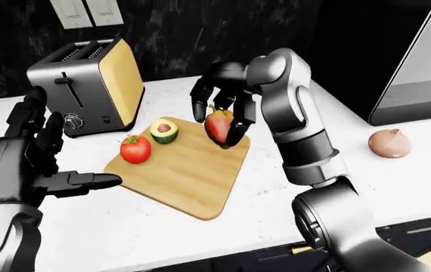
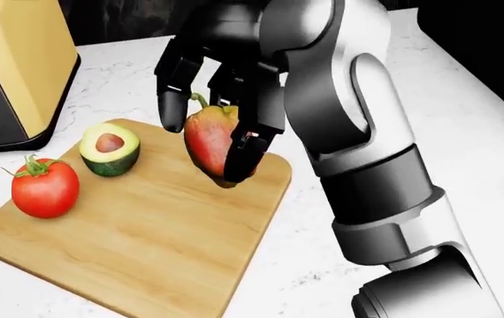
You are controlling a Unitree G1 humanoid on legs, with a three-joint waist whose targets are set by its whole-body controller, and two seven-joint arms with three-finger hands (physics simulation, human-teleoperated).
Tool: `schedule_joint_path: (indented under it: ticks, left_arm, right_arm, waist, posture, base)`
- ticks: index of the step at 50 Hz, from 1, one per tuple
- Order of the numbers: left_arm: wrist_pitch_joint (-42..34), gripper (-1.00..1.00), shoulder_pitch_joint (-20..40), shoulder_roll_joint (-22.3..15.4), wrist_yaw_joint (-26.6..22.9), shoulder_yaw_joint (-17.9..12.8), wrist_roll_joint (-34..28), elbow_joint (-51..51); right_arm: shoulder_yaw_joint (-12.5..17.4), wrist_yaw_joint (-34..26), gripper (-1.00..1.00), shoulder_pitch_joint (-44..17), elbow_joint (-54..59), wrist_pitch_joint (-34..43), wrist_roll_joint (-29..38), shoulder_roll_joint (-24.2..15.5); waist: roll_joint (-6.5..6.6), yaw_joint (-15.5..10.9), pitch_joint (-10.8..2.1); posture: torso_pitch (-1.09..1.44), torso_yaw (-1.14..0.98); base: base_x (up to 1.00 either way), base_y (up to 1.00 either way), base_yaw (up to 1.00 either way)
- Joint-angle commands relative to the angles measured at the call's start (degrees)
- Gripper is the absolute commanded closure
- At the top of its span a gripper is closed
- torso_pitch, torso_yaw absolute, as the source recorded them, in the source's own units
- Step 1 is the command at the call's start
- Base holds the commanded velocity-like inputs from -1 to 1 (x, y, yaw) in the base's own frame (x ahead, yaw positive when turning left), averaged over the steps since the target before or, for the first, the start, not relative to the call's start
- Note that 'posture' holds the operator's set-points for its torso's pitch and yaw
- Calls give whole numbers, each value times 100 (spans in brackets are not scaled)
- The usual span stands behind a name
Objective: Place the avocado, onion, tomato and bell pepper on the cutting board.
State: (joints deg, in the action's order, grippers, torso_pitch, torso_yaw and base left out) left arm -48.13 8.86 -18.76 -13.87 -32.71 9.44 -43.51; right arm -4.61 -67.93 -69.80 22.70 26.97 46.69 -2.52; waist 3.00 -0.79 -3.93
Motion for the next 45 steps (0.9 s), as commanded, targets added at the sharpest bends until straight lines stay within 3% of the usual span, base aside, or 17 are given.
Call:
schedule_joint_path:
  ticks: [1, 23, 35, 37, 45]
  left_arm:
    - [273, -100, 98, -92, -19, -52, 16, -140]
    - [442, -100, 97, -59, -30, 50, 36, -112]
    - [492, -100, 88, -69, -24, -5, 18, -109]
    - [513, -100, 68, -67, -31, -3, 9, -107]
    - [536, -100, 51, -63, -40, -25, -10, -95]
  right_arm:
    - [61, 117, 75, -207, -145, -110, -27, 5]
    - [16, 407, 75, 5, 526, -714, -304, 179]
    - [-118, -375, 71, 360, -187, -508, -157, 347]
    - [-249, -830, 70, 572, -942, -112, 39, 431]
    - [-213, -781, 57, 626, -687, -313, 2, 576]
  waist:
    - [36, -12, -114]
    - [-30, -427, -249]
    - [-83, -703, -330]
    - [-87, -734, -347]
    - [-75, -828, -390]
  posture:
    - [-16, 8]
    - [-16, 15]
    - [-16, 17]
    - [-16, 17]
    - [-16, 17]
  base:
    - [0, 0, 0]
    - [0, 0, 0]
    - [0, 0, 0]
    - [0, 0, 0]
    - [0, 0, 0]
